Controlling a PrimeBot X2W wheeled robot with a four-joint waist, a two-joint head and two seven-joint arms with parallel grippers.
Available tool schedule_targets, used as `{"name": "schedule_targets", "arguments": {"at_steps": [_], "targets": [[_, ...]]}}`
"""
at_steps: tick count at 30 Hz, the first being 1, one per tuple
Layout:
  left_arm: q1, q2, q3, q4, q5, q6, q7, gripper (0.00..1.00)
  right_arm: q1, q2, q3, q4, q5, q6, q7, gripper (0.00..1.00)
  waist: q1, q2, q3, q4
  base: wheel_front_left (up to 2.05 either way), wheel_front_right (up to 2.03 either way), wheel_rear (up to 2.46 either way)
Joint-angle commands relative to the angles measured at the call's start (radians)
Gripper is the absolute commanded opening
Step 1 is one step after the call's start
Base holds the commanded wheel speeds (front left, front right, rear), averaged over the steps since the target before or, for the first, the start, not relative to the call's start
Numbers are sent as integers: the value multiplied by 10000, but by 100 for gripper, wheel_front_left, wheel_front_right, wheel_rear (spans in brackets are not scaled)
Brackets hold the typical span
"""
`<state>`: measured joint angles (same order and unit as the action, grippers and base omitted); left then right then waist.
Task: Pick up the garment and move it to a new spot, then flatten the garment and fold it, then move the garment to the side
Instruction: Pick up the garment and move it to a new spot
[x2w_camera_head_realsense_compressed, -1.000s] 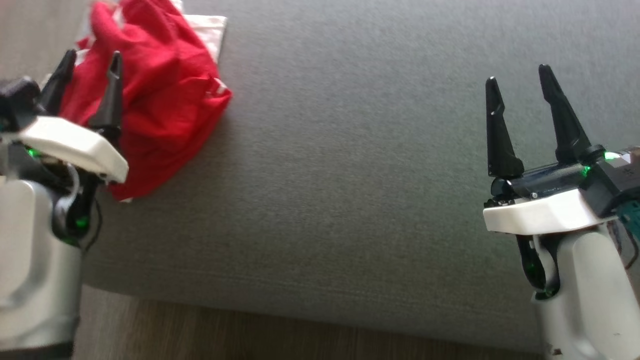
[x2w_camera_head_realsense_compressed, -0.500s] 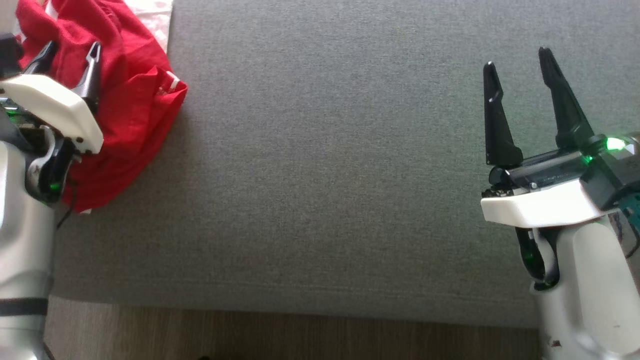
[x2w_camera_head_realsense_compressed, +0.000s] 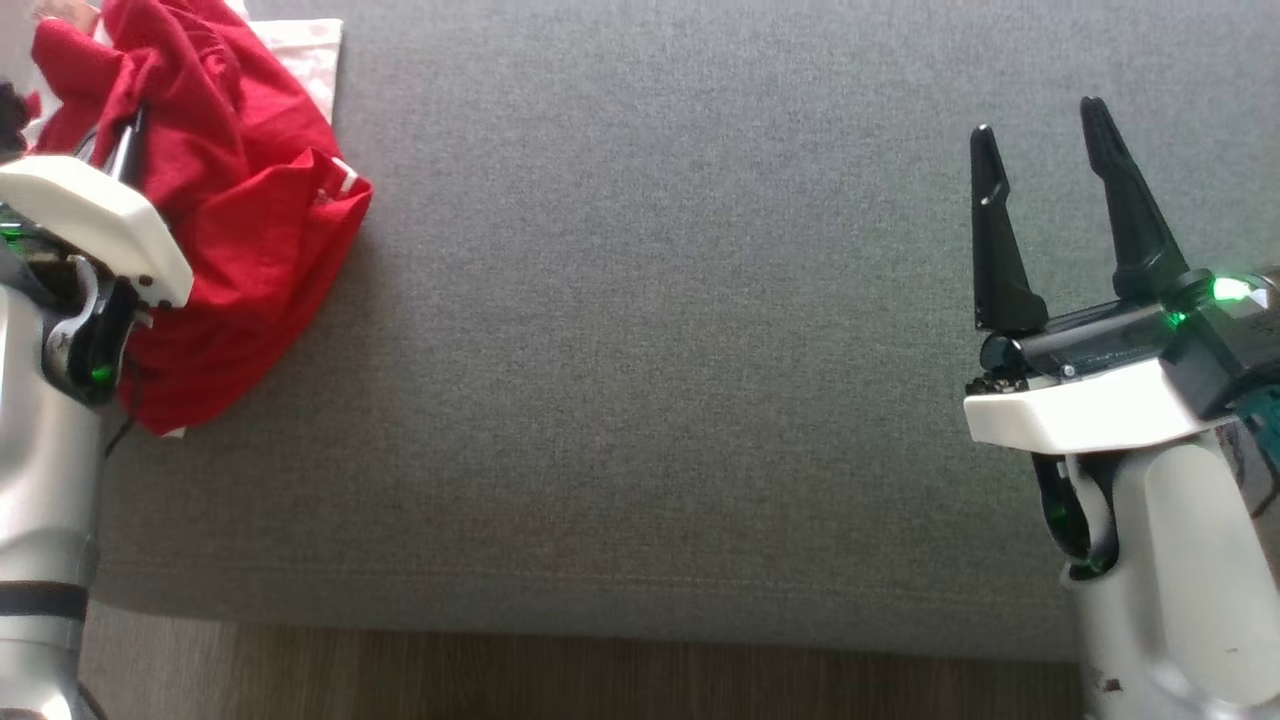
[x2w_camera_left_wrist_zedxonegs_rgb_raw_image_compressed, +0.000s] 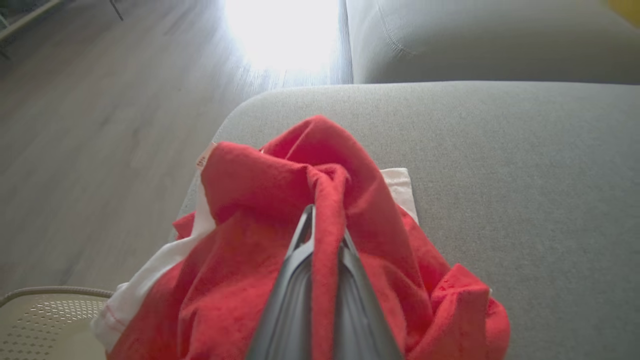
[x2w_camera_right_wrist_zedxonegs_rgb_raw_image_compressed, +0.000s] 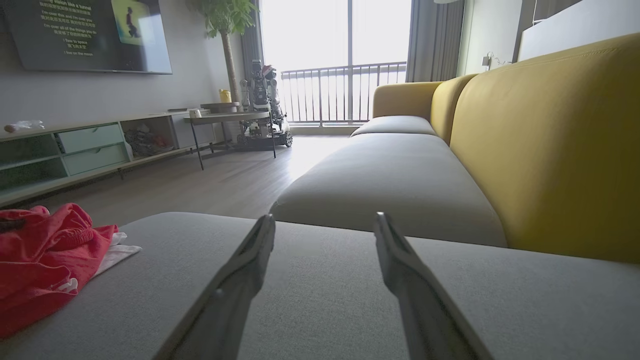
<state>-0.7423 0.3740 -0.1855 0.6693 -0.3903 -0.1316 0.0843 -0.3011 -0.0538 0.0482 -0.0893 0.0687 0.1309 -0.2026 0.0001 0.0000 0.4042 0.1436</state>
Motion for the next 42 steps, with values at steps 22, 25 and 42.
{"name": "schedule_targets", "arguments": {"at_steps": [22,25,42], "targets": [[652,642,740,-3864,-124,916,-1560,0,562,36,355,447,355,-2,-304,100,-1,0,-2126,435,0,0,0],[764,562,964,-4566,-247,1154,-1762,0,652,36,376,577,479,-2,-355,100,-1,0,-2422,395,0,0,0],[1334,-433,488,-7833,-621,1708,-1693,0,843,36,383,897,681,-2,-531,100,-1,0,-3196,-728,0,0,0]]}}
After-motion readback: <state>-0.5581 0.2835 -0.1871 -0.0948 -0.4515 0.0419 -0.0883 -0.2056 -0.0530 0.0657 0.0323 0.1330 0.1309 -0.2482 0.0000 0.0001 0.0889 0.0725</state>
